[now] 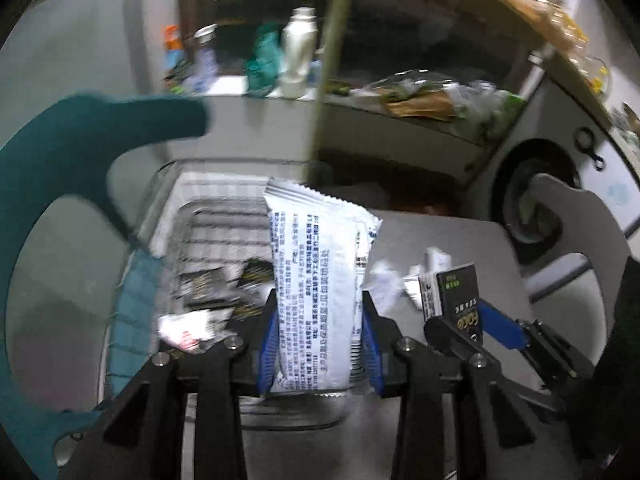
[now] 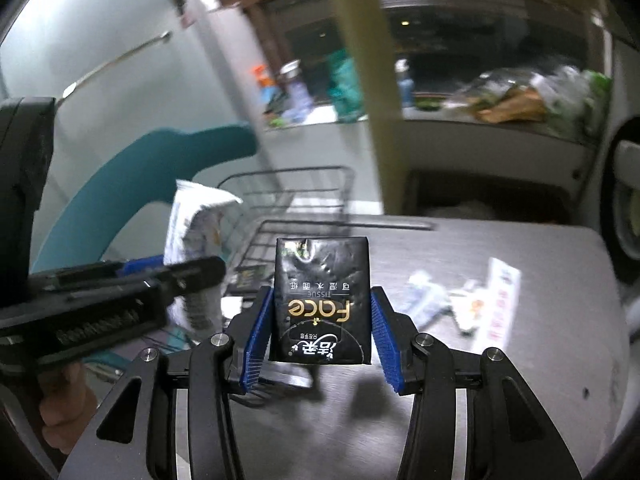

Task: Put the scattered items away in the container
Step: 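Carry the wet-wipe packet and Face pack over the basket and open both tools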

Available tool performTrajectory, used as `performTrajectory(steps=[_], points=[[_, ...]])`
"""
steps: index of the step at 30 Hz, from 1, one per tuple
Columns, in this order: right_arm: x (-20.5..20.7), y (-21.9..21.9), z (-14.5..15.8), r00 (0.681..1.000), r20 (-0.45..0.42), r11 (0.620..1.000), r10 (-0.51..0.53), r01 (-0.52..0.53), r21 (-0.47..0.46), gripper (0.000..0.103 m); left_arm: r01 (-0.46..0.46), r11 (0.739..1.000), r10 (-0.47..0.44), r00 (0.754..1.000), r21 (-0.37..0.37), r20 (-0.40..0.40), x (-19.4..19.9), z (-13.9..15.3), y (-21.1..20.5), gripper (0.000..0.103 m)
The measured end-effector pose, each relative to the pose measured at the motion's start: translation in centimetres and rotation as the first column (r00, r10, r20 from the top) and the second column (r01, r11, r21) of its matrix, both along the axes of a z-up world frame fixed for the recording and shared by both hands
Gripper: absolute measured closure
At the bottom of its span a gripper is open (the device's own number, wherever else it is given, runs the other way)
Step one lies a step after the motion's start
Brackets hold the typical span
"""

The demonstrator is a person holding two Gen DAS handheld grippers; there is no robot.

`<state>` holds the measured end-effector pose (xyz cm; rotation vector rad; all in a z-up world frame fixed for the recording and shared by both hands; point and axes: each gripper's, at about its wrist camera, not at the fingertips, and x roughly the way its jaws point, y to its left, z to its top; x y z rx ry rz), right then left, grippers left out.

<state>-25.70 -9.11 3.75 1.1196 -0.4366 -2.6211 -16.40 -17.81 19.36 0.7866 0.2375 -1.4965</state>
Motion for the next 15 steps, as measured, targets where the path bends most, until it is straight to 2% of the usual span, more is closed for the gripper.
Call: performTrajectory(steps=[3,6,12,15], points=[[-0.9,-3.1,-0.4,0.999,0.009,0.999,0.045,-0.045,0.018,0.056,-0.056,0.998,0.056,0.998,-0.001,0.009,3.4,-0.1,-0.4,0.064],[-1.3,-4.9,-1.0,0.997,0.024,0.997,0.069,-0.069,0.033,0.056,-0.091,0.996,0.091,0.996,0.013,-0.014,6.0,-0.1,-1.1,0.064],[-1.1,-6.3,-2.4,0.995,0.055,0.995,0.083,-0.085,0.044,0.055,-0.104,0.994,0.105,0.994,0.032,-0.04,8.2,-0.5,-1.5,0.064],[-1.0,-6.3,-2.2,0.995,0.047,0.995,0.083,-0.086,0.056,0.046,-0.099,0.995,0.101,0.993,0.026,-0.065,8.9,-0.4,-1.5,0.063]])
